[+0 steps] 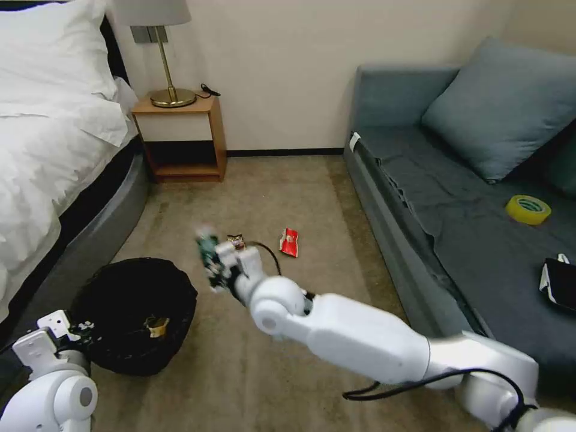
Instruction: Pick up the trash bin, then pick up the garbage on the floor and place it into the trash bin.
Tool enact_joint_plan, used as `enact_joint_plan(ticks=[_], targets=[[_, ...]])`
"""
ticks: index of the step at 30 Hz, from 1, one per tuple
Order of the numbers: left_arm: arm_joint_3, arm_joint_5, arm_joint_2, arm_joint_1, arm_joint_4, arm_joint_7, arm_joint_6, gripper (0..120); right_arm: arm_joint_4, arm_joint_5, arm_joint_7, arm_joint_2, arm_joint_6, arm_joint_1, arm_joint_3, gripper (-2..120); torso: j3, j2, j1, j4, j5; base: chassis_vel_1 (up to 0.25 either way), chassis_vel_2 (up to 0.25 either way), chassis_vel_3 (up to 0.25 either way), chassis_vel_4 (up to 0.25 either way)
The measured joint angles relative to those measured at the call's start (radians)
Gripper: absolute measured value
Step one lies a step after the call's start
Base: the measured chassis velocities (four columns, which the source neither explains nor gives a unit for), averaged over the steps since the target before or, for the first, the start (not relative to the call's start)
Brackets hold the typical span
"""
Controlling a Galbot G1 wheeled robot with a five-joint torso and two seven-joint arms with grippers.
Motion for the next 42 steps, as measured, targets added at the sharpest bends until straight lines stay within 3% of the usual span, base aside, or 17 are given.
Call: enact_joint_plan(ticks=[8, 13, 20, 31, 37, 42], targets=[[0.008, 0.001, -0.01, -0.004, -0.013, 0.0, 0.0, 2, -0.092, 0.026, 0.033, 0.127, 0.026, 0.03, -0.145, 23, 0.0, 0.0, 0.0, 0.0001, -0.0002, 0.0, 0.0, 0.0, 0.0], [0.009, 0.003, -0.016, 0.0, -0.024, 0.0, 0.0, 2, -0.128, 0.024, 0.029, 0.144, 0.028, 0.038, -0.196, 23, 0.0, 0.0, 0.0, 0.0, -0.0003, 0.0, 0.0, 0.0, 0.0], [0.009, 0.011, -0.026, 0.009, -0.03, 0.002, 0.0, 2, -0.137, 0.021, 0.025, 0.153, 0.028, 0.033, -0.231, 48, 0.0, 0.0, 0.0, 0.0, -0.0002, 0.0, 0.0, 0.0, 0.0], [0.001, 0.009, -0.028, 0.022, -0.061, 0.003, 0.0, 2, -0.094, 0.015, 0.033, 0.119, 0.025, 0.035, -0.197, 92, 0.0, 0.0, 0.0, -0.0001, 0.0, 0.0, 0.0, 0.0, 0.0], [-0.006, 0.005, -0.025, 0.028, -0.068, 0.004, 0.0, 2, -0.025, -0.019, -0.015, 0.066, 0.044, 0.045, -0.083, 99, 0.0, 0.0, 0.0, 0.0, 0.0002, 0.0, 0.0, 0.0, 0.0], [-0.017, -0.002, -0.017, 0.032, -0.07, 0.007, 0.0, 2, 0.093, -0.156, -0.154, -0.064, 0.122, 0.03, 0.104, 100, 0.0, 0.0, 0.0, -0.0001, 0.0003, 0.0, 0.0, 0.0, 0.0]])
